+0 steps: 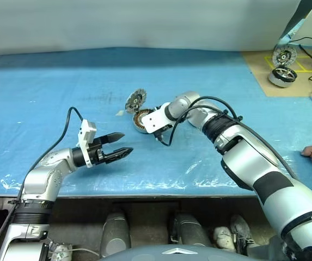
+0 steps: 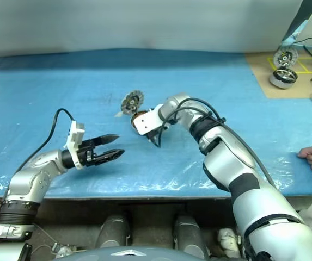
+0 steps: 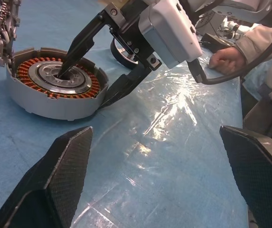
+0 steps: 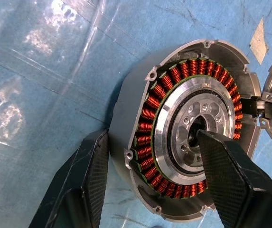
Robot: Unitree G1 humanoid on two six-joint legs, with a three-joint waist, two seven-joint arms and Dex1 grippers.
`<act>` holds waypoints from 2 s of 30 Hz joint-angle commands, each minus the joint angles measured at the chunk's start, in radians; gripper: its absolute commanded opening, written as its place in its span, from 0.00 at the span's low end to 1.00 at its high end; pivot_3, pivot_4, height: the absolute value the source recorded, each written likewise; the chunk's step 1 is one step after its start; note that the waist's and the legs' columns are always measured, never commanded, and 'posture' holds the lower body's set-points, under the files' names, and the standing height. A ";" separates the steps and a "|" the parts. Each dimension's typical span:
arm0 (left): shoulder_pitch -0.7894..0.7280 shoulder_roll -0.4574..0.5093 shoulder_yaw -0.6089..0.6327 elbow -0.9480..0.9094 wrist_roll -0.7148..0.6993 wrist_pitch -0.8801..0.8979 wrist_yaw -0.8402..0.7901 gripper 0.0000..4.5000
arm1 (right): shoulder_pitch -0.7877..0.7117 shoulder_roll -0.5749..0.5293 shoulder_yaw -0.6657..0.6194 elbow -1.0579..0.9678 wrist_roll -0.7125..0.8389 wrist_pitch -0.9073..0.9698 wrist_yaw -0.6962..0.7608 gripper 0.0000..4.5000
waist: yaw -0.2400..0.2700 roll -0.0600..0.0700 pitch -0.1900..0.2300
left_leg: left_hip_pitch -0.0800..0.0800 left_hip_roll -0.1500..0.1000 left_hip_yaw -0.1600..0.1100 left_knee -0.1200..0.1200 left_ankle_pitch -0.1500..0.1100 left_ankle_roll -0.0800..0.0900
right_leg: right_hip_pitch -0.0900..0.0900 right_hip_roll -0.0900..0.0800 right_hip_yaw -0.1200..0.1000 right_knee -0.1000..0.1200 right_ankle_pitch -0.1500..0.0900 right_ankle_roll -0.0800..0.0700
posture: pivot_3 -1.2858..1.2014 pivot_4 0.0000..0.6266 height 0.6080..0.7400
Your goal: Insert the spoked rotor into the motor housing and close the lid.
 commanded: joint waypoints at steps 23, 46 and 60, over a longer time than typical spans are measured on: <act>-0.030 -0.027 -0.045 0.008 0.015 -0.024 -0.026 1.00 | 0.167 0.123 -0.124 -0.360 0.011 0.699 0.112 0.44 | 0.000 0.000 0.000 | 0.004 0.000 0.000 -0.001 -0.001 -0.001 | 0.003 0.000 0.000 0.000 0.000 -0.001 | 0.52 0.24 1.00; -0.041 -0.008 -0.038 0.012 0.002 -0.001 -0.039 1.00 | 0.152 0.115 -0.186 -0.499 0.105 0.801 0.190 0.98 | 0.001 0.000 0.000 | 0.008 0.000 0.001 -0.007 -0.001 -0.002 | 0.005 -0.001 0.002 -0.002 0.000 0.000 | 0.52 0.24 1.00; -0.025 0.009 -0.011 -0.020 -0.012 0.008 -0.039 1.00 | 0.320 -0.098 -0.364 -0.890 0.316 0.921 0.219 0.98 | 0.017 0.000 0.000 | 0.004 0.000 0.000 -0.006 -0.001 -0.002 | 0.002 -0.001 0.001 -0.003 0.003 0.004 | 0.52 0.24 1.00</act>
